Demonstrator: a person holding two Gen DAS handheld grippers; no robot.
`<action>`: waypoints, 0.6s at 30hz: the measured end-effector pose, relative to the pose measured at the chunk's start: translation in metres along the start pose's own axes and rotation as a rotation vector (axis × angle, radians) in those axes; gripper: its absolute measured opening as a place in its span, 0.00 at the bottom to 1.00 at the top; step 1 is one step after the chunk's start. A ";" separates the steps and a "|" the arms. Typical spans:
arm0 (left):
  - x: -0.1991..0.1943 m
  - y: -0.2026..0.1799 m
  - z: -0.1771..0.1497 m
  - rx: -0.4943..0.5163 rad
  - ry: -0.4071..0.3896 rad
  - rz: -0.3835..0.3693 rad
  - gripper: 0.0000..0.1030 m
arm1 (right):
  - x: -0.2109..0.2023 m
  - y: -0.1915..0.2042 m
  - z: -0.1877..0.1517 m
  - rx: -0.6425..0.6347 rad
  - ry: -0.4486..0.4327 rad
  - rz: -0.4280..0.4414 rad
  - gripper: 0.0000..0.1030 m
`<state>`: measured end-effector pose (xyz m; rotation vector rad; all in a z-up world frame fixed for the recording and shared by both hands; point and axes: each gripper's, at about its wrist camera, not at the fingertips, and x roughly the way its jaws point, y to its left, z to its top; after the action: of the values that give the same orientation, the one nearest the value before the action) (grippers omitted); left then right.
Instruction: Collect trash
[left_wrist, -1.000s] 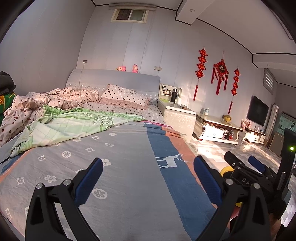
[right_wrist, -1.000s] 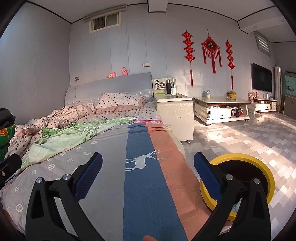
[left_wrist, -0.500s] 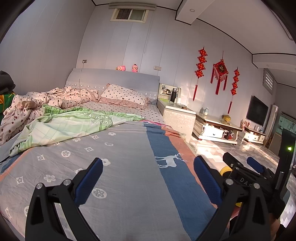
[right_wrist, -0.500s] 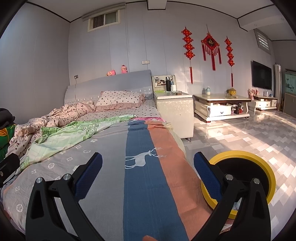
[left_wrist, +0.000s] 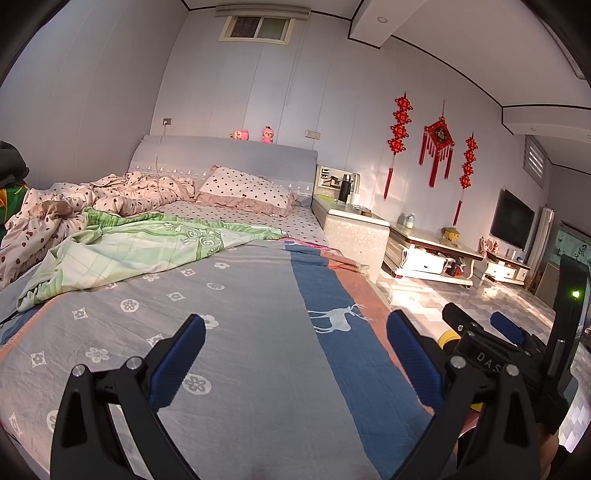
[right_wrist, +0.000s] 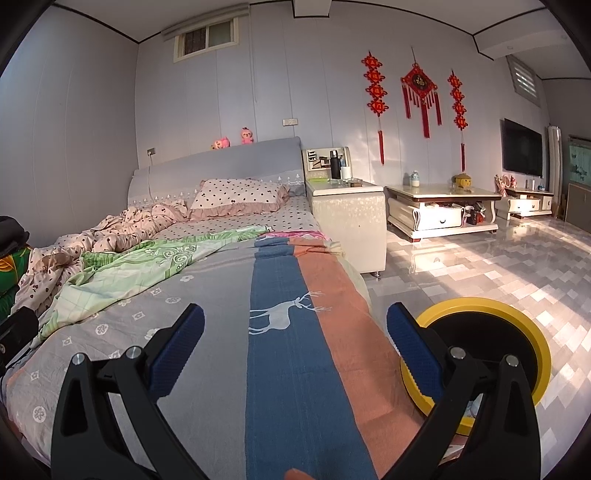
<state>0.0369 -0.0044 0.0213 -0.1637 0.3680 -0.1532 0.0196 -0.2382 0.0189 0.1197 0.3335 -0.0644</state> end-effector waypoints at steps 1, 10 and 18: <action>0.000 0.000 0.000 0.000 0.000 0.001 0.92 | 0.000 0.000 0.001 -0.001 -0.001 -0.001 0.92; 0.000 -0.001 -0.001 0.003 0.001 -0.001 0.92 | 0.002 0.000 -0.003 0.000 0.007 0.000 0.92; 0.000 -0.001 -0.001 0.002 0.002 -0.001 0.92 | 0.003 -0.002 -0.004 0.002 0.011 0.000 0.92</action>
<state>0.0364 -0.0058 0.0206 -0.1619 0.3700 -0.1542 0.0209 -0.2398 0.0137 0.1216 0.3439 -0.0645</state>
